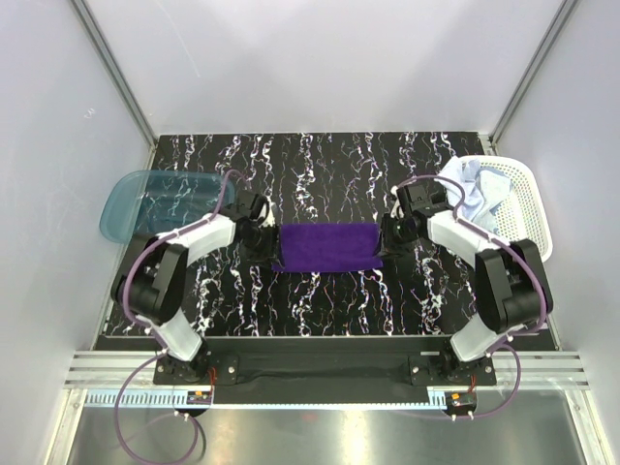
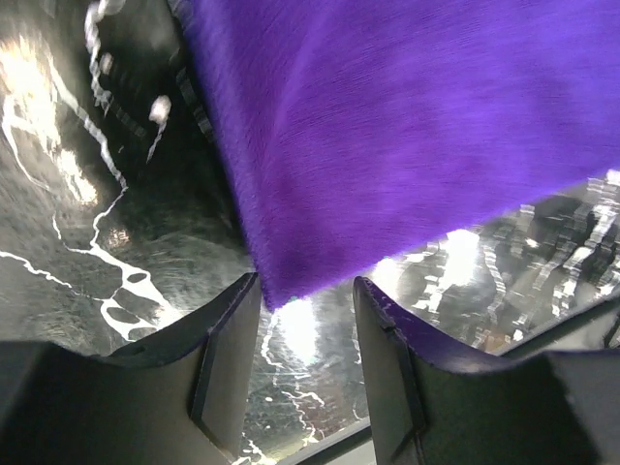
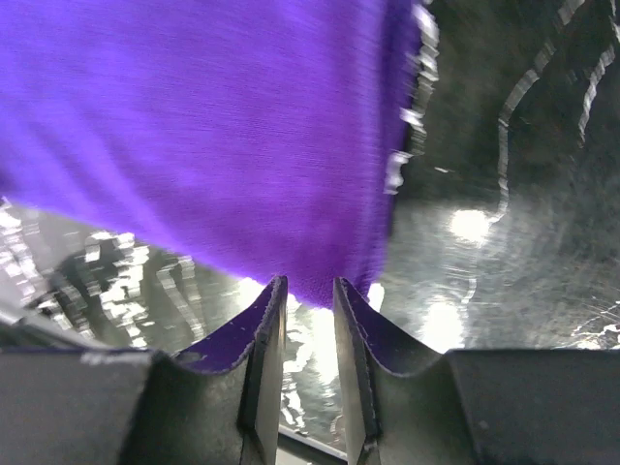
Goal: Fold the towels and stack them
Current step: Fold the towel
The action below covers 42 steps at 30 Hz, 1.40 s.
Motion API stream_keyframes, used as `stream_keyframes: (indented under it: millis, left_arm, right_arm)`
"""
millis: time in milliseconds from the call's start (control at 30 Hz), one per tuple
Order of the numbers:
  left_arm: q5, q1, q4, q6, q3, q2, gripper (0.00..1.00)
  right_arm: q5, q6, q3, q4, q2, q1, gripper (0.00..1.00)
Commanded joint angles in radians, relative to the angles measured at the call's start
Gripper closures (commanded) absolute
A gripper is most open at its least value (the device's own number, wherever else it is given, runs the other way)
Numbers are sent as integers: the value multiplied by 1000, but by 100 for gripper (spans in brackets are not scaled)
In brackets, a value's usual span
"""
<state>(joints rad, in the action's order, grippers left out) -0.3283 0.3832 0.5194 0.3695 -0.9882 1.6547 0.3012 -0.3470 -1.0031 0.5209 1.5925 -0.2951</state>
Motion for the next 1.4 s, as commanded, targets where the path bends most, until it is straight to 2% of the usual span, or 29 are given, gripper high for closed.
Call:
stream_keyframes:
  millis: [0,133,367,500,600,700,800,900,1067,1200,1367]
  left_arm:
    - [70,3,-41,60,2,30,53]
    - [135,3,25,74,-39,22,53]
    - [193,3,119,57,-145,-24,49]
    - [128,3,85,57,-148,-29,48]
    - [113,5,36,91,-107,-29,48]
    - [141,5,-13,126,-34,-27,47]
    - [181,5,-27,135,-1,13,49]
    - [265,5,10,123,0,37,50]
    - [319,6,50,112,-38,-7,49]
    - [299,2,86,91,-131,-23,43]
    - [127,-27,-8,91,-168,10,39]
  right_arm:
    - [-118,-14,34,-42,59,-9,69]
    - [-185,6,8,-3,61,-9,70]
    - [-146,-4,-55,71,-38,-10,69]
    - [2,-23,-51,33,-52,-21,71]
    - [167,-59,0,-80,-31,-30,71]
    - [220,-101,55,-199,27,-33,71]
    - [156,-81,95,-260,99,-33,71]
    - [-122,-49,87,-194,119,-29,74]
    - [24,-58,55,-183,23,-27,73]
    - [59,-52,0,-156,-16,-29,70]
    - [-5,-24,-55,-145,72,-27,69]
